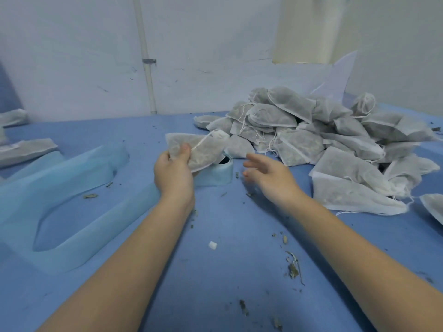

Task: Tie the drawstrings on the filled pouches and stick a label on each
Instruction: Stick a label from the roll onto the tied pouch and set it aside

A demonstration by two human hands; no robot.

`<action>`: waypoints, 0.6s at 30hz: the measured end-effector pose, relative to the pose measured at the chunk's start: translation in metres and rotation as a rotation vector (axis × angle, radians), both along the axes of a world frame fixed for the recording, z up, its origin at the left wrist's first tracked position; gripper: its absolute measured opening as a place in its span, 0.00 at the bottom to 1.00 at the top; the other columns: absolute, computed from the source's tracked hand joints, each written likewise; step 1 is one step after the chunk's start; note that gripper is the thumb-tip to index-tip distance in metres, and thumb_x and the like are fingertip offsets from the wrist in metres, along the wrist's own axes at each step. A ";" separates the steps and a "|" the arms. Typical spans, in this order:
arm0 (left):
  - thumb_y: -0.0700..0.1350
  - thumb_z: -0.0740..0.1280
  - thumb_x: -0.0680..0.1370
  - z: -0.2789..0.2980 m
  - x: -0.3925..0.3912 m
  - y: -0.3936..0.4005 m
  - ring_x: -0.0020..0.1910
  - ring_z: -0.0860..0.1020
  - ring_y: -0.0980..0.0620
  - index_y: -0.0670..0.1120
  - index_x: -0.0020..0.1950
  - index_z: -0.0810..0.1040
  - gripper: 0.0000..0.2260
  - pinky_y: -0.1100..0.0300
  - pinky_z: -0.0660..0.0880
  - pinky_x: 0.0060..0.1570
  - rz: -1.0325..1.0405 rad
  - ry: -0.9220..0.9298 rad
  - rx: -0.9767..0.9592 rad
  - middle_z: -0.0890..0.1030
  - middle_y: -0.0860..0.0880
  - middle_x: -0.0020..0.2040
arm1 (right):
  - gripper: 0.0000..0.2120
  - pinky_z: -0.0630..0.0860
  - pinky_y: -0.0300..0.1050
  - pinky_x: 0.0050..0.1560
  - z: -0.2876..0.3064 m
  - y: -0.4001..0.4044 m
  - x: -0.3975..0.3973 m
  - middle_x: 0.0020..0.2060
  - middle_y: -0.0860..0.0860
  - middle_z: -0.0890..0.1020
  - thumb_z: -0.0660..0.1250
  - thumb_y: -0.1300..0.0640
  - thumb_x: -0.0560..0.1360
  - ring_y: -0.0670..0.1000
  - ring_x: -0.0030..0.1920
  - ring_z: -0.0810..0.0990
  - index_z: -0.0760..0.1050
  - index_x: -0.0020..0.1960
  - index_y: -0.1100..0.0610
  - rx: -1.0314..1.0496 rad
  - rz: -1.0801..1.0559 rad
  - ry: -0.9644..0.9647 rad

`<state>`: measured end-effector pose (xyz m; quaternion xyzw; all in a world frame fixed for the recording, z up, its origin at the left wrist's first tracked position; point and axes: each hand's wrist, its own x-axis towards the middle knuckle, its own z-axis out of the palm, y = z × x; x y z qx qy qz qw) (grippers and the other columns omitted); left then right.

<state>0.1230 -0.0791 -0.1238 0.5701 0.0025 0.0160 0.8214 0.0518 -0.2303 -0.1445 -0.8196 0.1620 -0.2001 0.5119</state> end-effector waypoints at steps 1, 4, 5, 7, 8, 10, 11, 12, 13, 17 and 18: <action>0.45 0.66 0.78 -0.001 0.005 0.003 0.53 0.79 0.41 0.40 0.47 0.76 0.07 0.45 0.76 0.57 0.027 0.005 -0.003 0.80 0.39 0.53 | 0.20 0.72 0.45 0.62 -0.001 0.003 0.005 0.61 0.49 0.78 0.63 0.60 0.78 0.46 0.55 0.78 0.70 0.70 0.53 -0.107 0.026 0.049; 0.45 0.66 0.78 -0.004 0.014 0.008 0.53 0.80 0.40 0.42 0.41 0.75 0.08 0.44 0.75 0.57 0.080 0.012 -0.028 0.81 0.38 0.51 | 0.29 0.71 0.41 0.58 0.000 0.010 0.020 0.65 0.46 0.73 0.70 0.57 0.74 0.44 0.58 0.75 0.66 0.73 0.52 -0.179 0.109 0.108; 0.45 0.66 0.78 -0.005 0.016 0.008 0.52 0.80 0.40 0.42 0.41 0.75 0.08 0.44 0.75 0.57 0.084 0.003 -0.024 0.81 0.38 0.51 | 0.33 0.69 0.38 0.57 0.001 0.012 0.024 0.65 0.45 0.72 0.72 0.55 0.73 0.44 0.60 0.74 0.63 0.74 0.52 -0.168 0.128 0.121; 0.46 0.66 0.78 -0.005 0.017 0.006 0.51 0.80 0.40 0.40 0.45 0.76 0.09 0.44 0.75 0.56 0.084 -0.025 0.013 0.81 0.39 0.50 | 0.39 0.67 0.37 0.57 0.001 0.014 0.031 0.65 0.46 0.72 0.76 0.53 0.69 0.46 0.62 0.73 0.61 0.75 0.51 -0.173 0.126 0.128; 0.47 0.66 0.77 -0.005 0.016 0.005 0.51 0.80 0.41 0.40 0.46 0.76 0.10 0.44 0.76 0.56 0.088 -0.048 0.043 0.81 0.40 0.49 | 0.40 0.67 0.37 0.56 0.001 0.015 0.034 0.63 0.47 0.73 0.77 0.52 0.68 0.47 0.59 0.74 0.61 0.75 0.51 -0.190 0.111 0.121; 0.48 0.66 0.77 -0.006 0.015 0.001 0.47 0.79 0.45 0.42 0.46 0.75 0.09 0.46 0.76 0.55 0.106 -0.114 0.116 0.80 0.46 0.43 | 0.40 0.68 0.38 0.56 0.002 0.018 0.038 0.59 0.47 0.75 0.79 0.51 0.66 0.48 0.56 0.74 0.65 0.73 0.51 -0.212 0.087 0.102; 0.48 0.66 0.77 -0.006 0.014 -0.001 0.45 0.77 0.47 0.44 0.46 0.74 0.08 0.50 0.76 0.53 0.115 -0.151 0.151 0.78 0.50 0.40 | 0.38 0.70 0.41 0.58 0.002 0.019 0.039 0.59 0.48 0.76 0.79 0.51 0.65 0.50 0.56 0.74 0.68 0.71 0.51 -0.225 0.084 0.094; 0.48 0.66 0.77 -0.007 0.012 -0.002 0.43 0.76 0.49 0.44 0.46 0.74 0.07 0.55 0.76 0.50 0.121 -0.188 0.185 0.76 0.53 0.38 | 0.35 0.71 0.45 0.61 0.001 0.021 0.042 0.58 0.49 0.78 0.79 0.51 0.64 0.52 0.58 0.74 0.71 0.68 0.52 -0.255 0.077 0.086; 0.48 0.66 0.77 -0.007 0.010 -0.004 0.41 0.74 0.51 0.45 0.46 0.73 0.07 0.62 0.73 0.44 0.124 -0.223 0.223 0.75 0.54 0.37 | 0.31 0.70 0.49 0.63 0.001 0.024 0.043 0.56 0.50 0.79 0.79 0.50 0.64 0.54 0.58 0.74 0.74 0.64 0.52 -0.295 0.060 0.077; 0.47 0.64 0.78 -0.008 0.003 -0.008 0.37 0.70 0.53 0.44 0.45 0.70 0.08 0.63 0.62 0.34 0.112 -0.310 0.342 0.72 0.56 0.35 | 0.27 0.72 0.53 0.60 0.001 0.035 0.046 0.53 0.50 0.81 0.79 0.48 0.61 0.55 0.59 0.76 0.76 0.57 0.53 -0.319 -0.019 0.026; 0.47 0.64 0.79 -0.008 0.002 -0.009 0.37 0.70 0.53 0.44 0.46 0.70 0.07 0.63 0.62 0.34 0.106 -0.317 0.360 0.72 0.56 0.35 | 0.27 0.73 0.52 0.59 0.000 0.037 0.046 0.54 0.50 0.81 0.80 0.48 0.60 0.54 0.59 0.77 0.76 0.56 0.52 -0.289 -0.009 -0.004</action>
